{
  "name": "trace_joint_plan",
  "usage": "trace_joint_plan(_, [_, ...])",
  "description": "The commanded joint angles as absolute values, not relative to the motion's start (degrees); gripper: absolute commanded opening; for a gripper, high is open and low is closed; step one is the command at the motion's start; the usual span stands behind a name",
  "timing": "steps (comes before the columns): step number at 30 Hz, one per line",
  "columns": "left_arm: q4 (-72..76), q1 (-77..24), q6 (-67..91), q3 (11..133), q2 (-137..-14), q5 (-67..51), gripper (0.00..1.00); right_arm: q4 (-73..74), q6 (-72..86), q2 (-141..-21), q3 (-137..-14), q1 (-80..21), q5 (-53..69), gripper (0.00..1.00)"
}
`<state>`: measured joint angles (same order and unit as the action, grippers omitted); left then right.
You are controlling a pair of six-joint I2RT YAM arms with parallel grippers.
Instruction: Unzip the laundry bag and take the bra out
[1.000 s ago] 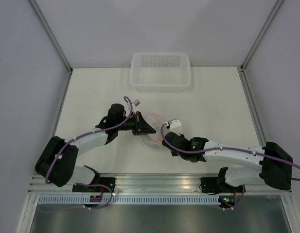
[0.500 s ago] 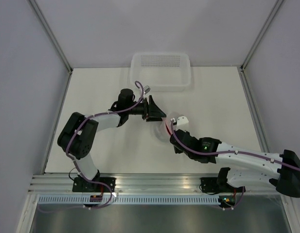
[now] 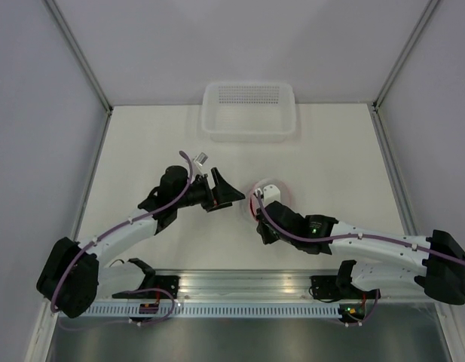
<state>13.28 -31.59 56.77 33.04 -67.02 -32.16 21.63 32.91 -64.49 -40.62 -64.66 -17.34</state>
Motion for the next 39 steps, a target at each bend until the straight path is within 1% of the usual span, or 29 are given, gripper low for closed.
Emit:
trace_joint_plan(1, [9.1, -33.8, 58.1, 34.6, -67.6, -28.5, 0.98, 17.5, 31.6, -64.7, -39.8, -64.8, -13.0, 0.0])
trace_joint_plan(3, [6.9, -35.8, 57.2, 36.5, -69.9, -27.0, 0.98, 16.8, 31.6, -64.4, -39.4, -64.9, -12.1, 0.0])
trace_joint_plan(8, [6.9, -40.7, 57.3, 39.5, -76.1, -25.8, 0.98, 16.1, 31.3, -64.2, -38.6, -64.9, -10.4, 0.0])
trace_joint_plan(13, [12.1, -44.2, 58.4, 41.7, -79.9, -24.3, 0.98, 17.0, 30.9, -63.9, -38.8, -64.9, -10.4, 0.0])
trace_joint_plan(15, [11.9, -45.5, 57.7, 43.7, -81.4, -24.4, 0.95, 17.7, 30.8, -63.6, -39.1, -64.9, -10.8, 0.0])
trace_joint_plan(18, [11.8, -46.1, 57.1, 44.1, -83.2, -24.3, 0.74, 18.5, 30.7, -63.2, -39.5, -64.8, -11.7, 0.0])
trace_joint_plan(19, [12.0, -46.1, 57.0, 43.9, -83.4, -24.3, 0.52, 18.7, 30.8, -63.2, -39.5, -64.8, -11.9, 0.0])
trace_joint_plan(21, [12.7, -46.1, 57.0, 43.2, -83.8, -23.8, 0.25, 19.0, 30.8, -63.0, -39.4, -64.9, -12.0, 0.0])
trace_joint_plan(22, [12.7, -46.1, 57.0, 43.1, -83.8, -23.6, 0.03, 18.9, 30.9, -62.9, -39.3, -64.9, -12.2, 0.0])
trace_joint_plan(27, [11.4, -45.6, 55.1, 43.1, -84.1, -22.8, 0.02, 21.0, 31.8, -62.8, -38.8, -64.9, -14.1, 0.0])
trace_joint_plan(30, [10.5, -42.9, 53.4, 42.9, -83.6, -23.5, 0.02, 25.4, 33.4, -63.5, -39.6, -64.9, -16.3, 0.0])
trace_joint_plan(35, [9.3, -37.8, 50.3, 42.1, -82.2, -28.3, 0.02, 30.5, 37.5, -64.9, -38.8, -64.8, -19.2, 0.0])
trace_joint_plan(39, [8.6, -34.5, 47.2, 42.7, -83.0, -34.2, 0.02, 32.6, 40.3, -65.9, -38.7, -64.6, -24.5, 0.0])
